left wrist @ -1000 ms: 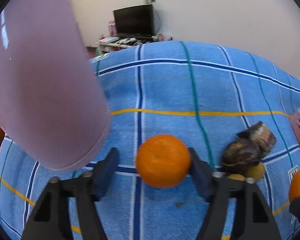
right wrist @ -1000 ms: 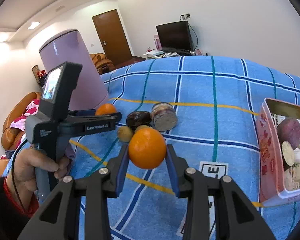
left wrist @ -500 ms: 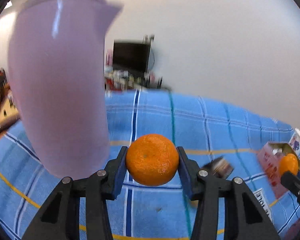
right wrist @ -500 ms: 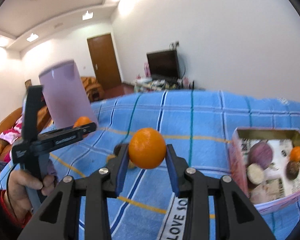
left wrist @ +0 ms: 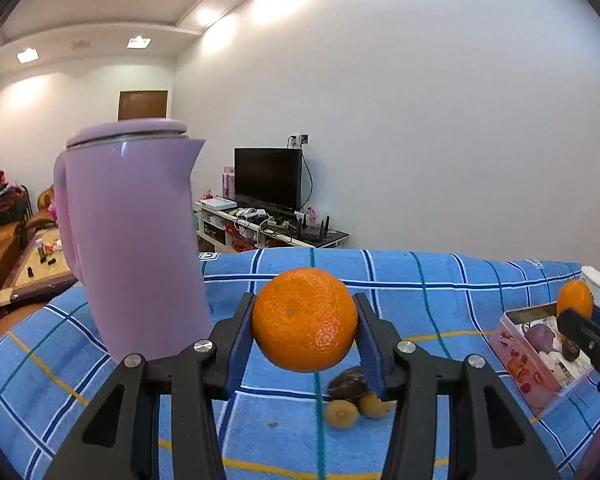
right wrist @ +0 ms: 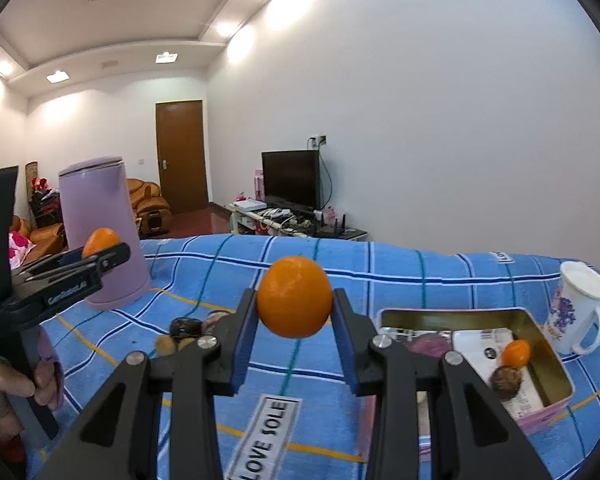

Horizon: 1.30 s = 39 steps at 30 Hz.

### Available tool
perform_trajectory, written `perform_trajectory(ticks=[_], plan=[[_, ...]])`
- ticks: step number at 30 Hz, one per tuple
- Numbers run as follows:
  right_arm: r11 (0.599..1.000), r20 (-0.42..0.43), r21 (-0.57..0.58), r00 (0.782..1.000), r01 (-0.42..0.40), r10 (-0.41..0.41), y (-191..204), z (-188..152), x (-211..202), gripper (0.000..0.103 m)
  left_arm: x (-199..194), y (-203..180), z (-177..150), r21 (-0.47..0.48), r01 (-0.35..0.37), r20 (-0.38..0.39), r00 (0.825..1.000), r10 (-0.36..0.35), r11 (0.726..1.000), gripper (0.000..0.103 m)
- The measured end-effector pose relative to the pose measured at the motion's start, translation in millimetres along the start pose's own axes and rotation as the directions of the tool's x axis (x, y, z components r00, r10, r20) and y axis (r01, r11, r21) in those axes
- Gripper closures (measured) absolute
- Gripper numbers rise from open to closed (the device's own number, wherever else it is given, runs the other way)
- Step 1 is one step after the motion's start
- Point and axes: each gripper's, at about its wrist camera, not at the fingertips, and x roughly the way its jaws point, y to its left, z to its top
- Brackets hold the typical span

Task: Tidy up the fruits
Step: 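Carry both held oranges over the tin with both tools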

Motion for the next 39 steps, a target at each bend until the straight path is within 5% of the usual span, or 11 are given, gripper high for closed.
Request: perform_trajectory(ticks=[12, 39], plan=[[0.997, 0.046, 0.029, 0.996, 0.072, -0.074, -37, -1, -24, 0.063, -15, -45, 0, 0.042, 0.000, 0.008, 1.000, -0.001, 0.999, 0.054], [0.978, 0.065, 0.093, 0.979, 0.189, -0.195, -129, -1, -53, 0.063, -20, -172, -3, 0.091, 0.155, -0.013, 0.988, -0.155, 0.984, 0.054]])
